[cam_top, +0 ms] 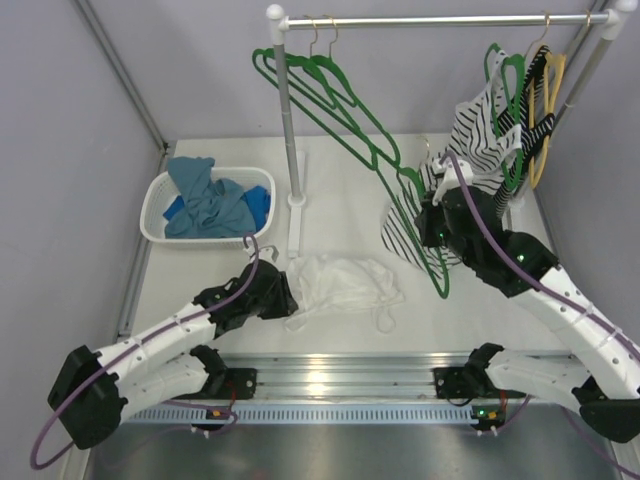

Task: Place the tank top on the hanger

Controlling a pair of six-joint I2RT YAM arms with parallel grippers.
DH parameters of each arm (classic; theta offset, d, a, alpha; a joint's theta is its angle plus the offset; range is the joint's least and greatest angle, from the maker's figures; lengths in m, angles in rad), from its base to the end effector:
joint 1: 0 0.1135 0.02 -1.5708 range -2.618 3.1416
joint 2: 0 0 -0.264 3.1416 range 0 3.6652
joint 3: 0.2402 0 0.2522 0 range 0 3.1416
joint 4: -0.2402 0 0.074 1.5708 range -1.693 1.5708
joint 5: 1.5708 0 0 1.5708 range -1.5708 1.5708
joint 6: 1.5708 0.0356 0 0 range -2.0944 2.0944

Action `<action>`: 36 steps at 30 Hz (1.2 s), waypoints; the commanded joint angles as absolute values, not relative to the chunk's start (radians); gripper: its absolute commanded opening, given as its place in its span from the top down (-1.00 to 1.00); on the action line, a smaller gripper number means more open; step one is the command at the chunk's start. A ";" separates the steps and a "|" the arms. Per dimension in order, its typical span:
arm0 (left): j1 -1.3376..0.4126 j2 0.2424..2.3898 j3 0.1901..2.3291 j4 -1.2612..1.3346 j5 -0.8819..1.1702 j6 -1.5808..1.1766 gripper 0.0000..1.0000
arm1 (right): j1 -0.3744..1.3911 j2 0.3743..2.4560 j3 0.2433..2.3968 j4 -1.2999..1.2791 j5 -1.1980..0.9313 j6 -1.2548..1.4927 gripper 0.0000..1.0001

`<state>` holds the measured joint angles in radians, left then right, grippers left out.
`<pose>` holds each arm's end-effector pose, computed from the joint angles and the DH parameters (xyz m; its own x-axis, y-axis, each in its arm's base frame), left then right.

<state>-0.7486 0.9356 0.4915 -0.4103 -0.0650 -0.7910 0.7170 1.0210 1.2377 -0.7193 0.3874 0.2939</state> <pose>0.1351 -0.1224 0.1923 -0.8492 -0.1796 -0.4966 0.0627 0.8995 -0.4325 0.1612 0.1227 0.3983 -0.4515 -0.0378 -0.8915 -0.2383 0.9679 0.0797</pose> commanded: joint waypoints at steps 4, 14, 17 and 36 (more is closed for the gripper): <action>-0.750 0.982 0.459 -0.348 -0.109 -0.773 0.19 | 0.710 0.890 1.154 -0.742 0.267 0.367 1.00; -0.752 0.986 0.417 -0.380 -0.130 -0.822 0.21 | 0.712 0.839 1.080 -0.742 0.186 0.330 1.00; -0.753 1.008 0.419 -0.390 -0.129 -0.834 0.21 | 0.712 0.836 1.072 -0.738 0.173 0.314 1.00; -0.779 1.112 0.439 -0.347 -0.077 -0.867 0.61 | 0.712 0.834 1.132 -0.846 0.054 0.296 1.00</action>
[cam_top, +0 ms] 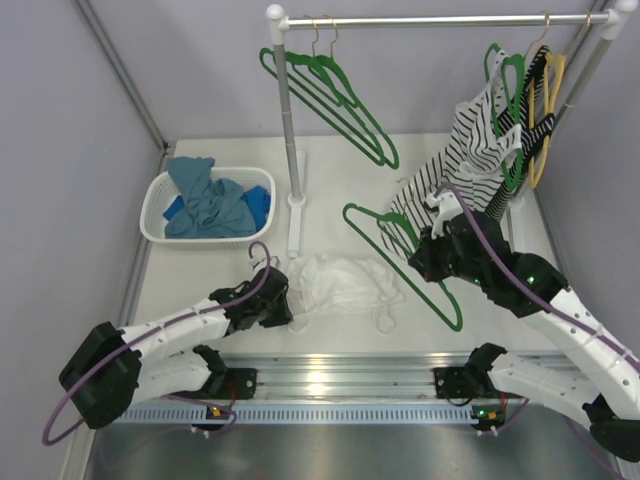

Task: Place the tank top on the hanger

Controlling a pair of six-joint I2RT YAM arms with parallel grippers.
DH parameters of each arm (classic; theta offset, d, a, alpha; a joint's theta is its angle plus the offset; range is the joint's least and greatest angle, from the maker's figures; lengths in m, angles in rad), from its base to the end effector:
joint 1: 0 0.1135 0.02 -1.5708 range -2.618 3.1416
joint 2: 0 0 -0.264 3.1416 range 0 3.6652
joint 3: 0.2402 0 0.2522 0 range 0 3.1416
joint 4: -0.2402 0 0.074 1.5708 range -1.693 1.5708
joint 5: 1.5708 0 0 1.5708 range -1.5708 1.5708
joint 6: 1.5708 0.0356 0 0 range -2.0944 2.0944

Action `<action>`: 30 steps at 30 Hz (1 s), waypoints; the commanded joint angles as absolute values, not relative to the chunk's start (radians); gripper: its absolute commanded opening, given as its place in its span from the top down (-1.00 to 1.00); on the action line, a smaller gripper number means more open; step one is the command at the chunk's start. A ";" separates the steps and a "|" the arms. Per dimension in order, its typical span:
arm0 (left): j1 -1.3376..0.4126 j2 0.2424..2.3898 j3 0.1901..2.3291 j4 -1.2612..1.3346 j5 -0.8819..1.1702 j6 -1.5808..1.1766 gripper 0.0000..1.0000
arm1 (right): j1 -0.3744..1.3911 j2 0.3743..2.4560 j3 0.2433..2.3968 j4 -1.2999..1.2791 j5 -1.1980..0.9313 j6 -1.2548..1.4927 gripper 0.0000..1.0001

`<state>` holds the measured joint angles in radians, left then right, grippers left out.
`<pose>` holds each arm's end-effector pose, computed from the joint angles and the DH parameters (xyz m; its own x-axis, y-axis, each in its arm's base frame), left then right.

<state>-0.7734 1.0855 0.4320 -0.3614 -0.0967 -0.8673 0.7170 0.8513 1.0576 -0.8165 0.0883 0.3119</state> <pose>0.1352 -0.1272 0.1528 -0.8956 -0.1864 -0.4039 -0.0373 0.9362 -0.3494 0.1251 0.1049 0.3582 -0.5952 -0.1134 -0.7955 -0.4386 0.8754 0.2034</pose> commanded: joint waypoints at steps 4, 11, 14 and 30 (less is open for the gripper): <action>-0.779 1.117 0.451 -0.347 -0.080 -0.853 0.97 | 0.712 0.842 1.172 -0.916 0.002 0.293 1.00; -0.779 1.094 0.526 -0.380 -0.190 -0.831 1.00 | 0.712 0.828 1.187 -1.012 -0.143 0.279 1.00; -0.778 1.088 0.563 -0.373 -0.210 -0.822 1.00 | 0.712 0.819 1.167 -1.023 -0.199 0.275 1.00; -0.727 1.109 0.661 -0.394 -0.268 -0.793 1.00 | 0.712 0.767 1.031 -0.937 -0.354 0.325 1.00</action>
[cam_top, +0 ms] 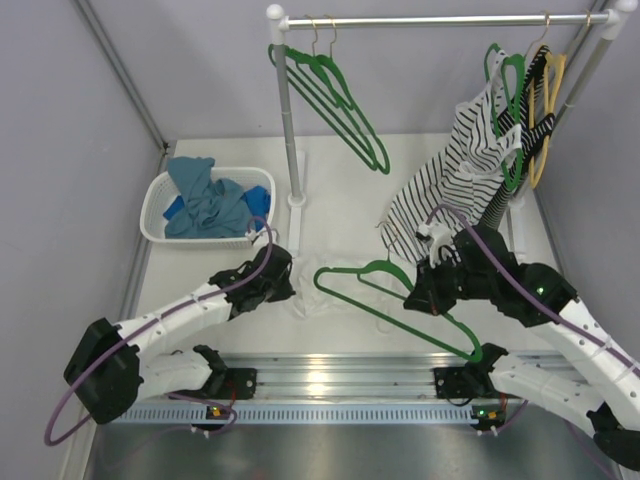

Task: Place the tank top on the hanger

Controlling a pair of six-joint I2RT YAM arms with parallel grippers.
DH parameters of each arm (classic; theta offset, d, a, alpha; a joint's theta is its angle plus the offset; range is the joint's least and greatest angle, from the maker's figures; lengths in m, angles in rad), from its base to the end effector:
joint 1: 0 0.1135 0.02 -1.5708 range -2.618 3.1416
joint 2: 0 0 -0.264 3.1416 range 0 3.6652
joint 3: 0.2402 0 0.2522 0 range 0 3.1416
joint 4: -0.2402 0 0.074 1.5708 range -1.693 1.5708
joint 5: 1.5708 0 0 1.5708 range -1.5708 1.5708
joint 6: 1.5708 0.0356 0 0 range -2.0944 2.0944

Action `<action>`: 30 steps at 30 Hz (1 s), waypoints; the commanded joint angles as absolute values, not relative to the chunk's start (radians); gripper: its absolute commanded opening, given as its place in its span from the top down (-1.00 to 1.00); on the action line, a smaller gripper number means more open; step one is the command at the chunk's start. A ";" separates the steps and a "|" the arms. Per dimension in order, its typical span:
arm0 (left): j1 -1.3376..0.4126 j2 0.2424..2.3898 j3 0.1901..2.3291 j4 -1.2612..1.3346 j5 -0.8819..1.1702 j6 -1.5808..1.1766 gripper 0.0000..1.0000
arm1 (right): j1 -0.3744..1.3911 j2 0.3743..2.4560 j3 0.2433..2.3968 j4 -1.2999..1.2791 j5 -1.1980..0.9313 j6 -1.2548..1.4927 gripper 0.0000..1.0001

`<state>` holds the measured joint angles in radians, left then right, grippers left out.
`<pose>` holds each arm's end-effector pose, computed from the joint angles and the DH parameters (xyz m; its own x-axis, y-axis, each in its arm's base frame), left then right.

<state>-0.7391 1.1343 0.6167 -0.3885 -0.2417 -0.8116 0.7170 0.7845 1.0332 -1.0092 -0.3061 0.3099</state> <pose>0.1668 -0.1405 0.1982 -0.7957 -0.2277 -0.5612 -0.0469 0.9470 -0.3178 0.0940 0.0962 0.3441 -0.7361 -0.2559 -0.6266 -0.5950 0.6860 0.4188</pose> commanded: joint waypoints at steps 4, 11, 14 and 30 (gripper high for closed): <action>-0.724 1.114 0.675 -0.397 -0.255 -0.792 1.00 | 0.712 0.764 0.996 -0.894 -0.382 0.328 1.00; -0.723 1.106 0.683 -0.399 -0.242 -0.795 1.00 | 0.713 0.765 0.928 -0.828 -0.413 0.339 1.00; -0.723 1.106 0.690 -0.403 -0.233 -0.792 1.00 | 0.713 0.772 0.907 -0.801 -0.414 0.341 1.00; -0.723 1.074 0.681 -0.403 -0.190 -0.807 1.00 | 0.724 0.813 0.801 -0.641 -0.449 0.357 1.00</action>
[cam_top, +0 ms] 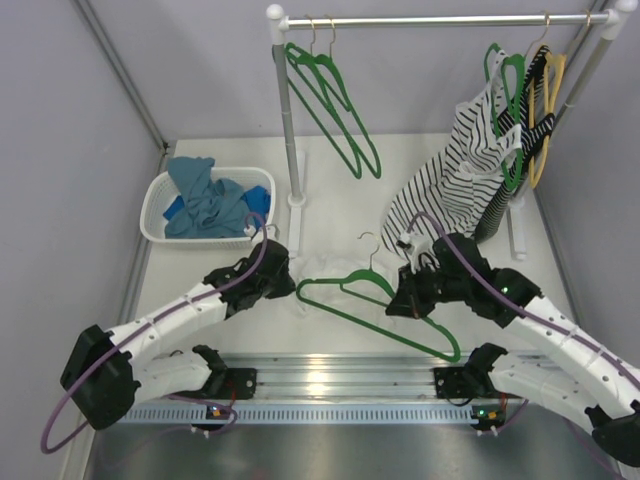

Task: Place the tank top on the hanger

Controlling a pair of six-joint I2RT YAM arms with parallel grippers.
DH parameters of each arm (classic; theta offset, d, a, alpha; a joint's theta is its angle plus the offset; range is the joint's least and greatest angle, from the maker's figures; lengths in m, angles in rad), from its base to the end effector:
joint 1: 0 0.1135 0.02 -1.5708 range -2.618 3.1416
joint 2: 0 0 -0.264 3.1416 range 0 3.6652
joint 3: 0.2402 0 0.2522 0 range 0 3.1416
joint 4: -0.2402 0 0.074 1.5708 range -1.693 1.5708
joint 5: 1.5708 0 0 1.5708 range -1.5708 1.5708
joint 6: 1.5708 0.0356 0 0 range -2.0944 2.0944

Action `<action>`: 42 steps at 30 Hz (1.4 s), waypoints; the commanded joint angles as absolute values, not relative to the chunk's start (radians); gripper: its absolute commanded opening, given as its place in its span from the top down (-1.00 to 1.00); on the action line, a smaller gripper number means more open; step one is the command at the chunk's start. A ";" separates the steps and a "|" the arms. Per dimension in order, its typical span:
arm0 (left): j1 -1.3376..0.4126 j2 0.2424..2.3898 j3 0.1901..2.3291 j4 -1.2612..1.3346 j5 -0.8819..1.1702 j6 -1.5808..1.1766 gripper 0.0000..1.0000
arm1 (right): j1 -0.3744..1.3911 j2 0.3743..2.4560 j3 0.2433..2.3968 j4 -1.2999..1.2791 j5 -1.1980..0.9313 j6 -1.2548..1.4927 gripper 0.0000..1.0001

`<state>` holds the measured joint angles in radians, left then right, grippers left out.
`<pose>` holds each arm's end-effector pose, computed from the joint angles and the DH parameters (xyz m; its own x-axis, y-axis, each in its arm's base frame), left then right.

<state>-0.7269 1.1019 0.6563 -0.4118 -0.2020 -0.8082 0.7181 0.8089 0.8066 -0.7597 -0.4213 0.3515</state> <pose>0.1683 -0.1401 0.2152 -0.7901 -0.2452 -0.5618 -0.0265 0.9293 -0.3684 0.1108 0.1162 0.2904 -0.7715 -0.2569 -0.5820 -0.5939 0.6188 0.5142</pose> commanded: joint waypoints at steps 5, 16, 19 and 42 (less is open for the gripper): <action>-0.723 1.060 0.680 -0.410 -0.178 -0.810 1.00 | 0.732 0.841 0.772 -0.568 -0.468 0.367 1.00; -0.724 1.011 0.663 -0.426 -0.170 -0.811 1.00 | 0.765 0.916 0.707 -0.393 -0.483 0.385 1.00; -0.726 0.999 0.658 -0.428 -0.170 -0.811 1.00 | 0.782 0.946 0.693 -0.350 -0.480 0.391 1.00; -0.726 0.947 0.641 -0.472 -0.153 -0.788 1.00 | 0.839 1.066 0.565 0.023 -0.394 0.387 1.00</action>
<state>-0.7269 0.9749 0.6456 -0.4519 -0.1535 -0.8070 0.8219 1.0679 0.5629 -0.1032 -0.4213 0.4129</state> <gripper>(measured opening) 0.012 0.034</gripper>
